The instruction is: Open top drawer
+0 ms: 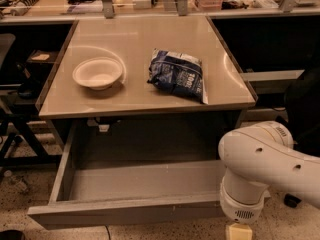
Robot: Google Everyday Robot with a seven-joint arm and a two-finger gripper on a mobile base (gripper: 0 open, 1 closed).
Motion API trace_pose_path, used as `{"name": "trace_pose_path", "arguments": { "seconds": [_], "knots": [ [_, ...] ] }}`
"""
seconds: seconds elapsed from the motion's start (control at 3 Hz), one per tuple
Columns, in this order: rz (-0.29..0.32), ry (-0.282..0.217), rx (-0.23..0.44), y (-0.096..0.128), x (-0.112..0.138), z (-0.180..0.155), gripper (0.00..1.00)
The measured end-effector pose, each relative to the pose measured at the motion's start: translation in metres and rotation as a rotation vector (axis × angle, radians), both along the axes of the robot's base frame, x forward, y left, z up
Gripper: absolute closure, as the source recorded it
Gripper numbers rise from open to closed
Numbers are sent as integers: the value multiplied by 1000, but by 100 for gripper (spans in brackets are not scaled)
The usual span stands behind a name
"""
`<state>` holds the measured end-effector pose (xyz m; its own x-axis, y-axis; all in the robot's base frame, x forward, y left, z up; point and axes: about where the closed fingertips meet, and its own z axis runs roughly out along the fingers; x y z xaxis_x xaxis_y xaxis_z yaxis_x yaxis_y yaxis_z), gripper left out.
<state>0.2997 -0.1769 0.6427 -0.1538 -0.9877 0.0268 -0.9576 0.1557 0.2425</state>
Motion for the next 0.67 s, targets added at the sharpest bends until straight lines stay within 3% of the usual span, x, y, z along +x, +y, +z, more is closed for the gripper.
{"name": "trace_pose_path", "arguments": {
  "seconds": [0.33,0.67],
  "knots": [
    [-21,6,13,-11,-21,7,0],
    [-21,6,13,-11,-21,7,0]
  ]
}}
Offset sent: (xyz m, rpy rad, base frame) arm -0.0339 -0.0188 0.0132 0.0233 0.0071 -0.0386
